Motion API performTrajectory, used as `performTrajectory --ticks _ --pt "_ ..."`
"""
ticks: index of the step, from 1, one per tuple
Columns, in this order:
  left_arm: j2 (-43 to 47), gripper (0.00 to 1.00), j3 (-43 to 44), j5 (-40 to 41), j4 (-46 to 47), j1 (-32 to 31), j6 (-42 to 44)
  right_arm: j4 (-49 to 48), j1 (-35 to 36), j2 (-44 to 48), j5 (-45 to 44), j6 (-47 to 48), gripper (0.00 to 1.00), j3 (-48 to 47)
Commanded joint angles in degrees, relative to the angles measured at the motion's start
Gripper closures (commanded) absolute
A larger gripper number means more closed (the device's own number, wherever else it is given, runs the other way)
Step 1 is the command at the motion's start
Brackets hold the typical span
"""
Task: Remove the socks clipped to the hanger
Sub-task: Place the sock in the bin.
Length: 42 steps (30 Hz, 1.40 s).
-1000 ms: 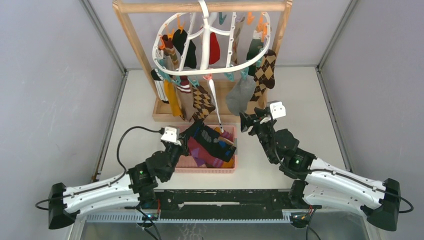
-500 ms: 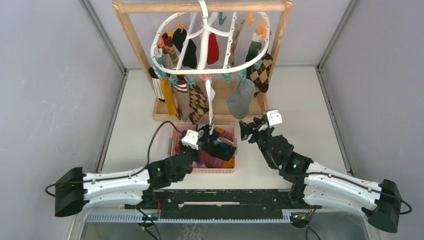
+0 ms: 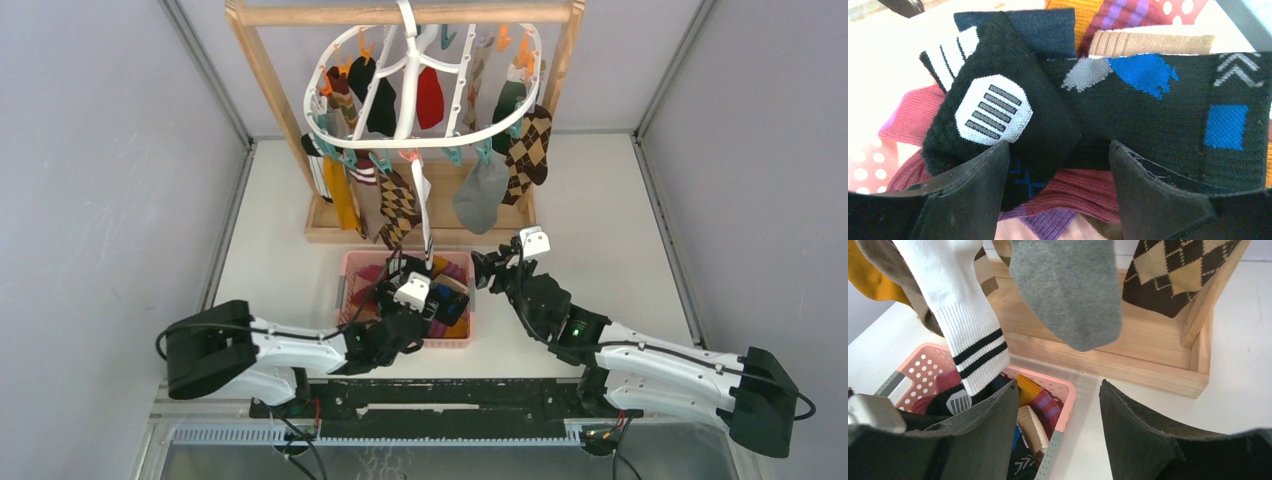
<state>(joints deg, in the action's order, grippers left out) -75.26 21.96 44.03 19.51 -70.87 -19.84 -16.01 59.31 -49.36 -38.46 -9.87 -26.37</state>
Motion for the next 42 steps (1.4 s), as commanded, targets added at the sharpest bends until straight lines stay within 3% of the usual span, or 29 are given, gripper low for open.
performTrajectory --ticks 1,5,11,13,14,18,31,42 --pt "-5.84 0.23 2.41 0.38 3.06 -0.16 -2.65 -4.31 0.32 -1.25 1.66 -1.88 0.33 -0.09" --pt "-6.0 0.22 2.22 -0.3 2.3 -0.35 -3.58 -5.42 0.7 -2.65 1.76 -2.38 0.33 0.41" --pt "4.71 0.15 1.41 1.08 -2.88 -1.38 -2.21 -4.92 0.88 -3.59 1.37 -3.47 0.33 0.53" --pt "7.5 0.11 1.49 1.4 -3.43 -1.55 -1.47 -4.38 1.0 -3.48 1.25 -3.74 0.33 0.6" --pt "8.52 0.04 1.7 1.53 -3.69 -1.57 -1.02 -4.07 0.99 -3.37 1.03 -3.86 0.33 0.68" --pt "10.78 0.0 2.83 2.55 -4.5 -1.55 -0.16 -3.09 0.99 -2.58 0.17 -4.32 0.33 1.42" --pt "21.93 0.0 -5.62 12.51 0.66 -1.4 -1.96 -7.28 2.22 -1.86 3.45 -3.17 0.33 3.32" --pt "29.26 0.0 -11.58 9.89 0.65 4.93 -3.35 -9.71 11.4 -0.75 6.44 0.15 0.43 1.59"
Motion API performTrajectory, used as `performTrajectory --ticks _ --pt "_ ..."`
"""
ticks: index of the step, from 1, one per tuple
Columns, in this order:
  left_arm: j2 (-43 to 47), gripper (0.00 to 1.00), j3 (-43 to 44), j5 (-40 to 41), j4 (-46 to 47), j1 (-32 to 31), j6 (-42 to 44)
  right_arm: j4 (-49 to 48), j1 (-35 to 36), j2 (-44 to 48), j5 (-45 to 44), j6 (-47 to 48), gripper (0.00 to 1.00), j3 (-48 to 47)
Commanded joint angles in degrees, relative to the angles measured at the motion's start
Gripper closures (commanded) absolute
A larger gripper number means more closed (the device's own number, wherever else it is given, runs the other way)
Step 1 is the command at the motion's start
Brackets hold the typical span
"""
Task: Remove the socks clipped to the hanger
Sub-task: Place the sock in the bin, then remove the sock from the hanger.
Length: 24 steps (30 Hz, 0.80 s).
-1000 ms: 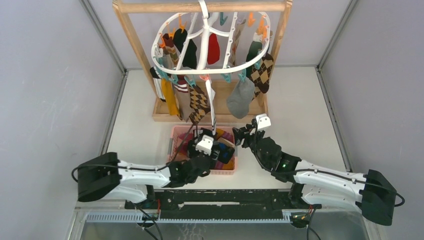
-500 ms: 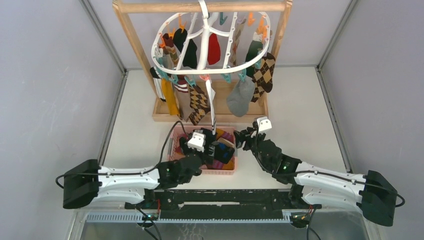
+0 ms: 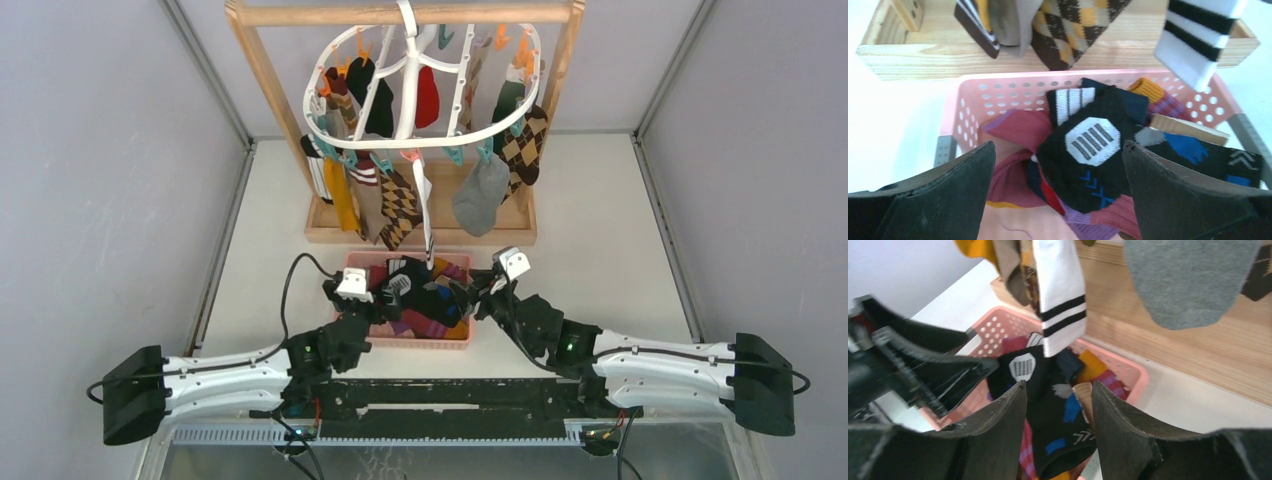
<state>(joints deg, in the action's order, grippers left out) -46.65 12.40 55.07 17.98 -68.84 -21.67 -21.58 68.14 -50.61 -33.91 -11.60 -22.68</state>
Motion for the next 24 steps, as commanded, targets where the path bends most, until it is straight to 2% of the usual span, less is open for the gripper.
performTrajectory --ticks 1,10,18,24 --pt "0.34 0.0 -2.37 -1.87 2.56 3.71 -1.49 -4.77 3.28 0.25 2.32 1.99 0.43 -2.17" --pt "-1.97 0.0 -2.56 -4.27 4.67 6.8 0.19 -10.14 4.86 -5.81 10.93 3.65 0.43 -6.68" --pt "-0.88 0.0 -2.74 -4.94 4.82 7.05 0.54 -13.41 4.65 -15.24 12.2 6.19 0.42 -13.36" --pt "-2.1 0.0 -2.68 -4.04 5.86 7.05 0.28 -13.44 0.06 -22.39 15.78 3.34 0.42 -16.87"
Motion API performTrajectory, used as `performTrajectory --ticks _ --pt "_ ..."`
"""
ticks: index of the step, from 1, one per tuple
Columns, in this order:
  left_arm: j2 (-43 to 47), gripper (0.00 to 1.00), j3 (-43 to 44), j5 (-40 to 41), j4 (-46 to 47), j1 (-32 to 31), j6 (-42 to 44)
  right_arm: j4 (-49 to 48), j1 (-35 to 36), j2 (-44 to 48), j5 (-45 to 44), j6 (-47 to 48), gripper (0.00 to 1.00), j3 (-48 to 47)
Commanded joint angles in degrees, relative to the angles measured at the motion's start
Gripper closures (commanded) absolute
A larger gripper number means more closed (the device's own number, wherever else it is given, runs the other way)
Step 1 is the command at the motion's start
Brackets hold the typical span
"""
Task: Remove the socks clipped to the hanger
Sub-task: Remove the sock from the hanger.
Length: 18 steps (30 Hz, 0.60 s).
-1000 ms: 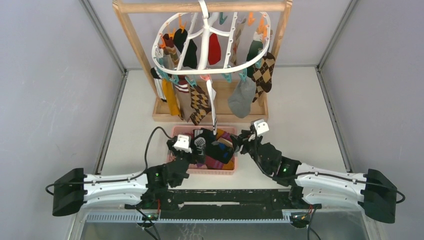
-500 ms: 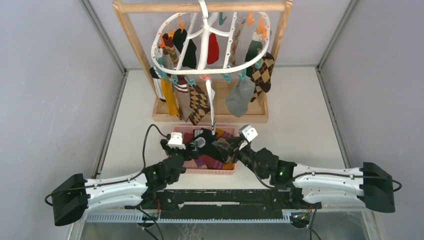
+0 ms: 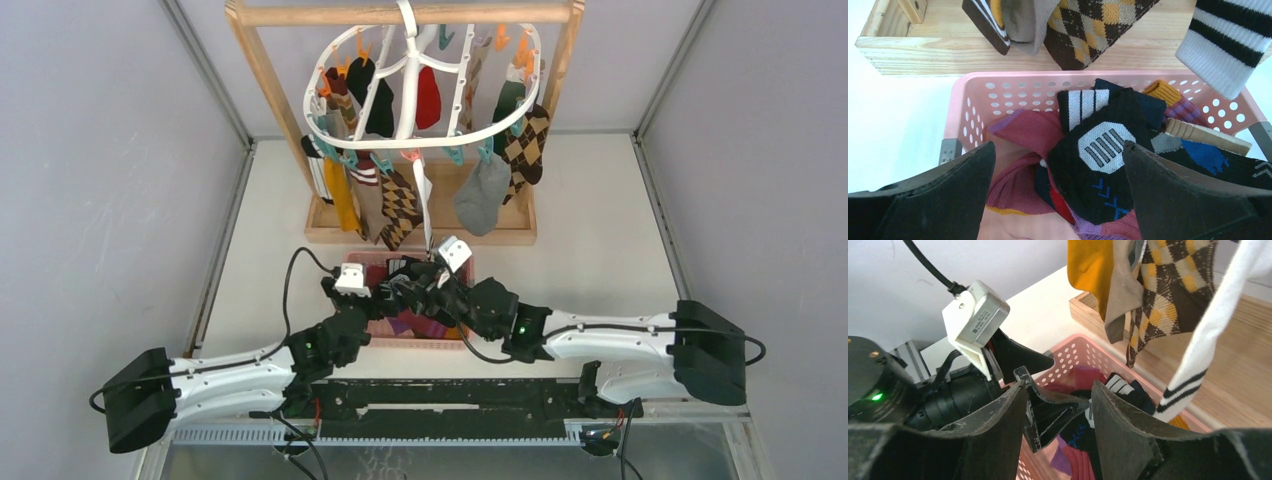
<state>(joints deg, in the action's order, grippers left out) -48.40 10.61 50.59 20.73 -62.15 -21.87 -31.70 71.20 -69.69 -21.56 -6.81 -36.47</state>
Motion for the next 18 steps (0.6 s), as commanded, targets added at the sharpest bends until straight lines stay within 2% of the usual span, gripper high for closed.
performTrajectory --ticks 1,9,18 --pt "-0.54 0.0 -0.82 0.4 3.35 0.41 0.4 -3.72 -4.24 -4.67 4.19 -1.98 0.42 -3.49" --pt "-1.17 0.0 0.09 0.74 2.72 0.36 0.59 -4.79 -13.59 -11.31 8.56 -6.52 0.38 -4.66" --pt "-2.69 0.0 0.62 0.73 3.16 0.36 1.12 -11.37 -18.12 -16.0 16.42 -3.6 0.34 -6.25"
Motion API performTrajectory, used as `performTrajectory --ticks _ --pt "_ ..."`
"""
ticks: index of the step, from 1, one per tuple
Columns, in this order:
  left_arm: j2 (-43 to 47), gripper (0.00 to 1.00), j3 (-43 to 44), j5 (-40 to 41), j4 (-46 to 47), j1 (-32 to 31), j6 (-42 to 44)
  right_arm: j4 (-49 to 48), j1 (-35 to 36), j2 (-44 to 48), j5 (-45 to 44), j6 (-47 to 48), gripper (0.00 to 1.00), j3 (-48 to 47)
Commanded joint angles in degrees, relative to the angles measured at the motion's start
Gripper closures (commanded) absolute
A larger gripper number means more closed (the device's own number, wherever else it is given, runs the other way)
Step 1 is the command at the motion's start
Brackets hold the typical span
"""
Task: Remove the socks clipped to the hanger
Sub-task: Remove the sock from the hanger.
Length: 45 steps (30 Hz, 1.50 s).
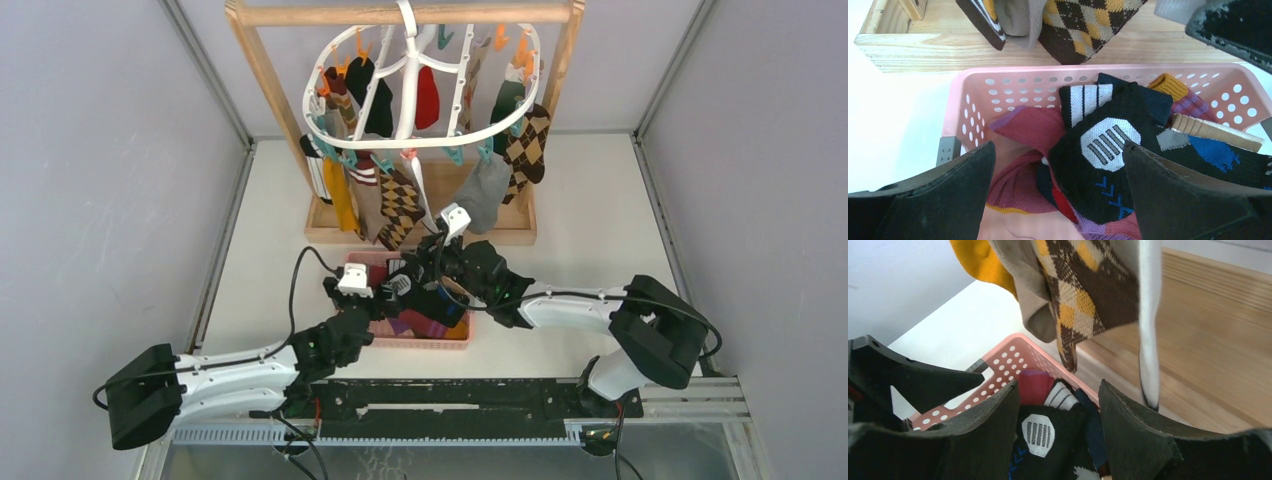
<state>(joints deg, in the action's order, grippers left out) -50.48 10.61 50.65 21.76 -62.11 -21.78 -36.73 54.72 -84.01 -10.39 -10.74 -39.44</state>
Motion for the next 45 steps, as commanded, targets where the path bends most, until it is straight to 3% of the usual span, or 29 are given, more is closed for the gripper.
performTrajectory --ticks 1,15,18,24,29,33,45 --pt "-0.74 0.0 0.69 0.67 2.19 0.32 1.11 -7.2 -2.08 -2.35 6.22 0.29 0.34 -3.39" --pt "0.55 0.0 0.91 1.0 1.18 0.31 1.97 -15.56 -5.4 -8.35 16.56 -2.69 0.34 -5.38" --pt "0.54 0.0 0.86 1.02 1.13 0.32 1.92 -17.38 -5.43 -9.41 17.6 -3.34 0.39 -5.38" --pt "-0.3 0.0 1.1 0.84 1.43 0.32 1.96 -18.19 -5.72 -10.19 17.95 -3.93 0.6 -5.82" --pt "-0.84 0.0 1.03 0.55 1.96 0.32 1.9 -19.07 -6.08 -10.84 17.59 -4.4 0.6 -6.21" --pt "-1.07 0.0 1.08 0.37 1.91 0.32 1.84 -20.11 -6.37 -12.0 16.8 -5.41 0.51 -6.78" --pt "-0.61 0.0 1.12 0.06 1.09 0.32 1.45 -23.5 -7.39 -15.45 11.03 -7.74 0.5 -6.88"
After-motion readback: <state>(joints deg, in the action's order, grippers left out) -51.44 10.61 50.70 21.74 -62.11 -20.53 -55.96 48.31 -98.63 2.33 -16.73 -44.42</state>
